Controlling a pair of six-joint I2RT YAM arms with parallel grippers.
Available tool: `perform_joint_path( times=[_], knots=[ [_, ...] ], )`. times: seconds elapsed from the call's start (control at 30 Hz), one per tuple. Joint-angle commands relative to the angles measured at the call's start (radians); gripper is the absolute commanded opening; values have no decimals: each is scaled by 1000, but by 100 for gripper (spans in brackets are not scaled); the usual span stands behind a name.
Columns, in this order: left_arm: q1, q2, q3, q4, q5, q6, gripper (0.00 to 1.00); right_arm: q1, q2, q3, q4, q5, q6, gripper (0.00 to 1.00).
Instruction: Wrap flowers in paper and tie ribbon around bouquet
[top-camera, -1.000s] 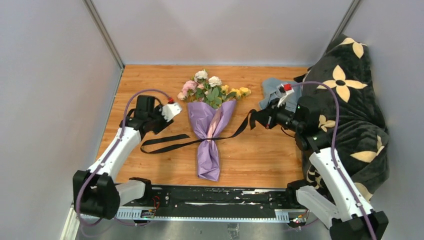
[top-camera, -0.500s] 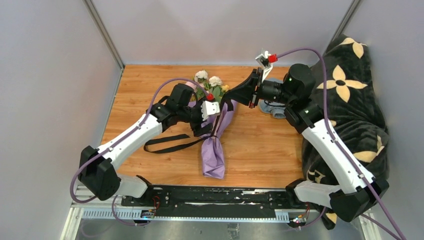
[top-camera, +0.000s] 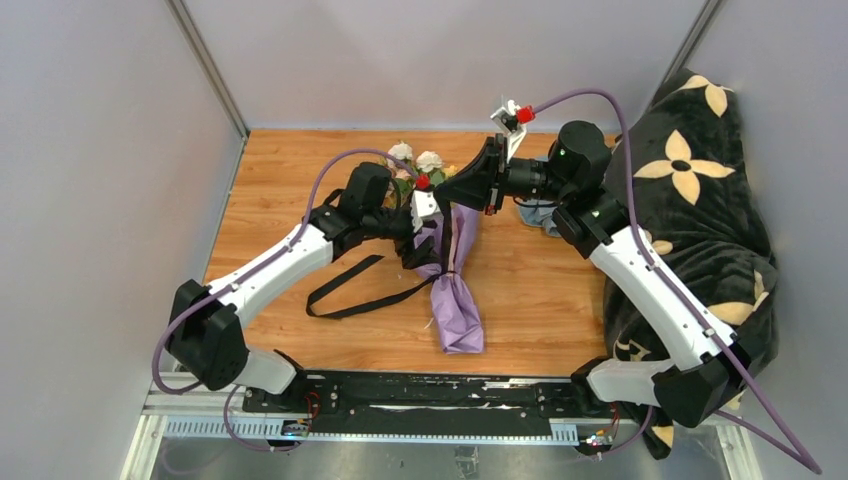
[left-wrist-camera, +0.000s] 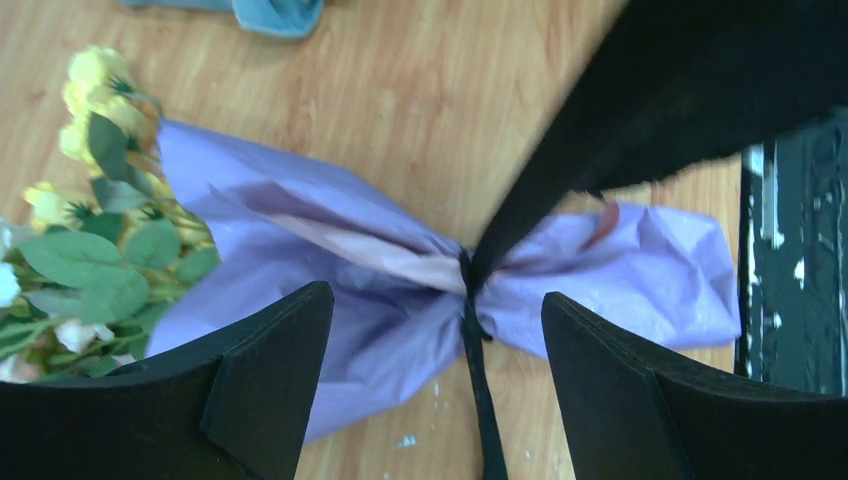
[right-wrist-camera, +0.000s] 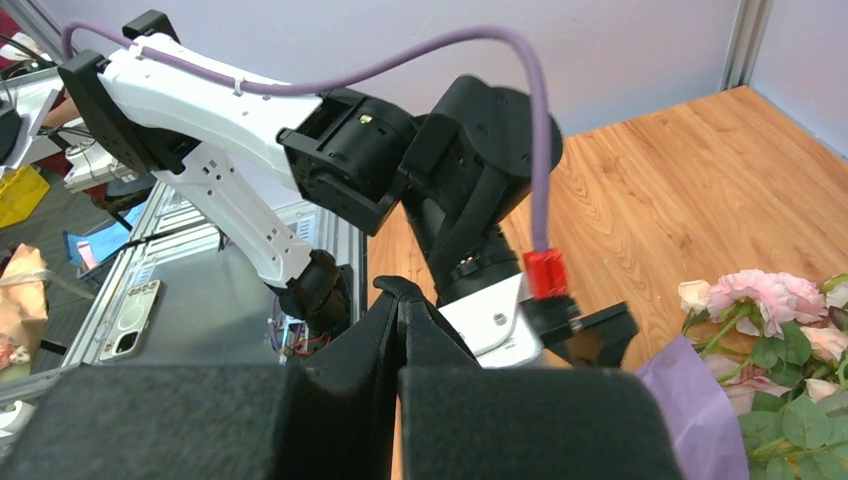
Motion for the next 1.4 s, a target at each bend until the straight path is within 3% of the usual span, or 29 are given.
perform_joint_path(
  times=[0.0, 0.2, 0.27, 0.3, 0.33, 0.4, 0.43, 0.47, 0.53, 0.6, 0.67, 0.77, 0.83, 0.93, 1.17, 1.37],
  knots=[
    [0, 60, 79, 111, 40, -135, 87, 20, -6, -15, 59, -47, 6, 0],
    [-5, 131, 106, 161, 41, -184, 86, 20, -26, -44, 58, -71, -8, 0],
    [-5, 160, 140, 141, 52, -192, 77, 20, -31, -52, 53, -72, -13, 0],
    [-6, 169, 164, 124, 72, -193, 66, 20, -36, -55, 39, -65, -30, 0],
    [-6, 173, 175, 111, 97, -192, 48, 19, -40, -58, 15, -53, -43, 0],
    [-6, 160, 173, 106, 125, -189, 4, 16, -55, -68, -85, -6, -110, 2],
    [-6, 148, 167, 106, 117, -187, 0, 14, -64, -73, -139, 41, -149, 13],
    [-6, 136, 161, 101, 100, -181, 0, 14, -72, -82, -223, 109, -198, 25],
    [-5, 121, 157, 85, 41, -173, 0, 11, -85, -129, -382, 276, -274, 37],
    [-4, 119, 151, 77, -16, -181, 0, 12, -99, -236, -442, 423, -284, 39],
    [-5, 123, 144, 81, -51, -195, 0, 17, -109, -398, -421, 471, -245, 39],
    [-4, 132, 132, 98, -73, -228, 0, 74, -150, -602, -218, 311, -189, 39],
    [-4, 137, 123, 106, -70, -239, 0, 161, -196, -744, -12, 290, -189, 39],
    [-4, 142, 114, 127, -82, -274, 0, 189, -212, -897, 254, 315, -182, 40],
    [-5, 105, 137, 136, -21, -404, 0, 189, -25, -894, 345, 400, -240, 39],
    [-6, 82, 153, 137, 49, -483, 0, 188, 169, -922, 409, 477, -212, 27]
  ],
)
